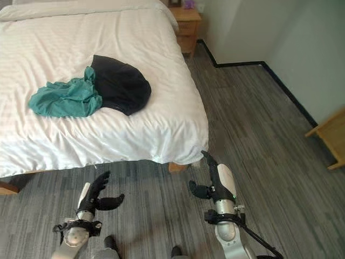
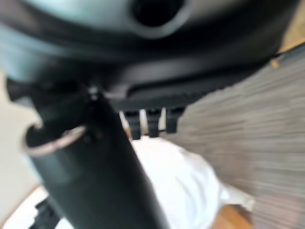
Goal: Pick up bed clothes into laundry basket.
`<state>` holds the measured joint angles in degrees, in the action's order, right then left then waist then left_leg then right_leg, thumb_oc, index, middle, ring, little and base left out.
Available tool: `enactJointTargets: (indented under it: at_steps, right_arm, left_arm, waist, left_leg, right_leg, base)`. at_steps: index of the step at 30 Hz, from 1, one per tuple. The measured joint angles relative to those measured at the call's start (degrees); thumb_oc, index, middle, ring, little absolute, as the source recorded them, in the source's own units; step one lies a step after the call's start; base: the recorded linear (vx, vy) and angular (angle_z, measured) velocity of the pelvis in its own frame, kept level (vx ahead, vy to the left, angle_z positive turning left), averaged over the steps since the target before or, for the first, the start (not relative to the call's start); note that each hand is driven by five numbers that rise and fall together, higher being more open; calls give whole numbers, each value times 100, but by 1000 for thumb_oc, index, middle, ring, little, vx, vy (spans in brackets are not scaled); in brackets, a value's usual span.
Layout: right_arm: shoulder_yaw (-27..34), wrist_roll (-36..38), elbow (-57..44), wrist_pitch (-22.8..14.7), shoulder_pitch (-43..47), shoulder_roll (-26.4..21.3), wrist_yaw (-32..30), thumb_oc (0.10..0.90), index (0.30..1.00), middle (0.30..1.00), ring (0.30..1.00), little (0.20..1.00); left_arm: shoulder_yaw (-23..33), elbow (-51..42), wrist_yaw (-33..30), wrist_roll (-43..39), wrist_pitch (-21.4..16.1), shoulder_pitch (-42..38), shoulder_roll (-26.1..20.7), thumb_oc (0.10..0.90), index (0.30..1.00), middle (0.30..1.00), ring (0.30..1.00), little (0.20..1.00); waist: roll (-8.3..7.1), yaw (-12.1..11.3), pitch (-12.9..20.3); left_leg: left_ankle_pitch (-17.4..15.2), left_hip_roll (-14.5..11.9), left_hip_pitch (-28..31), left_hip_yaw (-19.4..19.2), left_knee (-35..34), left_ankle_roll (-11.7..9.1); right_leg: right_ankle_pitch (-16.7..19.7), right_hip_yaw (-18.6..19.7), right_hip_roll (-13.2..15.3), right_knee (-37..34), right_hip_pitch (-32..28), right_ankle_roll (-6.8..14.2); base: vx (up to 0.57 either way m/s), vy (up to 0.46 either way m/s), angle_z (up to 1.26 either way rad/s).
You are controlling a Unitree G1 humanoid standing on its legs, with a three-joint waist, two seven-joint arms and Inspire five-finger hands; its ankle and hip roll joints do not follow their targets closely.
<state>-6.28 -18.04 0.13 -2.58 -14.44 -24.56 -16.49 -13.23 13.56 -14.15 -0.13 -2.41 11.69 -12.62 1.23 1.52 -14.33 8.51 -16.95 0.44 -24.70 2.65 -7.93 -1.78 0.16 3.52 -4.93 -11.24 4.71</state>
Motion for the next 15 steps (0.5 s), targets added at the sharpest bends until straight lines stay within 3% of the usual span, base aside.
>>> enactJointTargets:
  at_steps: [2, 5, 7, 8, 9, 10, 12, 15]
  right_arm:
    - [-23, 113, 220, -2, -47, 15, 25, 800, 900, 900, 900, 900]
    - [-2, 269, 438, 9, -115, 28, 105, 800, 900, 900, 900, 900]
    - [-10, 345, 450, 10, -124, 55, 138, 800, 900, 900, 900, 900]
    - [16, 379, 453, 10, -129, 105, 145, 800, 900, 900, 900, 900]
    - [25, 436, 452, 13, -156, 112, 139, 800, 900, 900, 900, 900]
    - [28, 521, 575, 14, -116, 229, 145, 800, 900, 900, 900, 900]
    - [31, 663, 629, 22, -146, 393, 158, 800, 900, 900, 900, 900]
    - [-37, 891, 653, 34, -153, 682, 270, 800, 900, 900, 900, 900]
  left_arm:
    - [-44, 8, 9, -100, 0, 16, 5, 800, 900, 900, 900, 900]
    - [-46, 6, 79, -202, -7, 28, 2, 800, 900, 900, 900, 900]
    - [-34, -25, 106, -211, -11, -11, -47, 800, 900, 900, 900, 900]
    - [-27, -34, 110, -215, -10, 0, -66, 800, 900, 900, 900, 900]
    - [-45, -39, 111, -231, -3, 34, -48, 800, 900, 900, 900, 900]
    - [-39, -10, 114, -263, -1, -7, -75, 800, 900, 900, 900, 900]
    - [-5, -48, 114, -322, 1, -36, -124, 800, 900, 900, 900, 900]
    - [4, -54, 181, -324, 13, -35, -391, 800, 900, 900, 900, 900]
  waist:
    - [-42, 39, -62]
    - [-63, 115, -104]
    - [-123, 197, -115]
    - [-139, 271, -98]
    - [-55, 372, -48]
    - [-34, 430, 14]
    - [-83, 423, 46]
    - [-232, 413, 100]
  left_leg:
    - [168, 52, -52, 282, 17, -191]
    - [250, 314, -155, 661, 142, -189]
    - [393, 519, -208, 672, 12, -156]
    - [160, 617, -192, 631, -14, -86]
    - [-100, 654, -155, 630, -136, 196]
    - [-207, 761, -106, 618, -350, 258]
    - [-43, 941, 22, 655, -792, 296]
    - [-4, 1089, 42, 658, -783, 389]
  right_leg:
    - [-9, -48, 77, -40, 5, -54]
    - [-1, -131, 292, -26, 12, -19]
    - [2, -237, 496, -67, 44, 92]
    - [-13, -348, 554, -63, 35, 157]
    - [9, -443, 534, -68, 42, 201]
    - [-3, -486, 586, -45, 32, 251]
    - [8, -504, 673, -30, 65, 355]
    - [8, -552, 826, -27, 10, 394]
  base:
    - [-269, -61, 12]
    - [-212, -2, 13]
    - [-40, 99, 23]
    - [7, 117, 39]
    - [11, 118, 46]
    - [6, 110, 32]
    - [36, 79, 17]
    - [36, 65, 6]
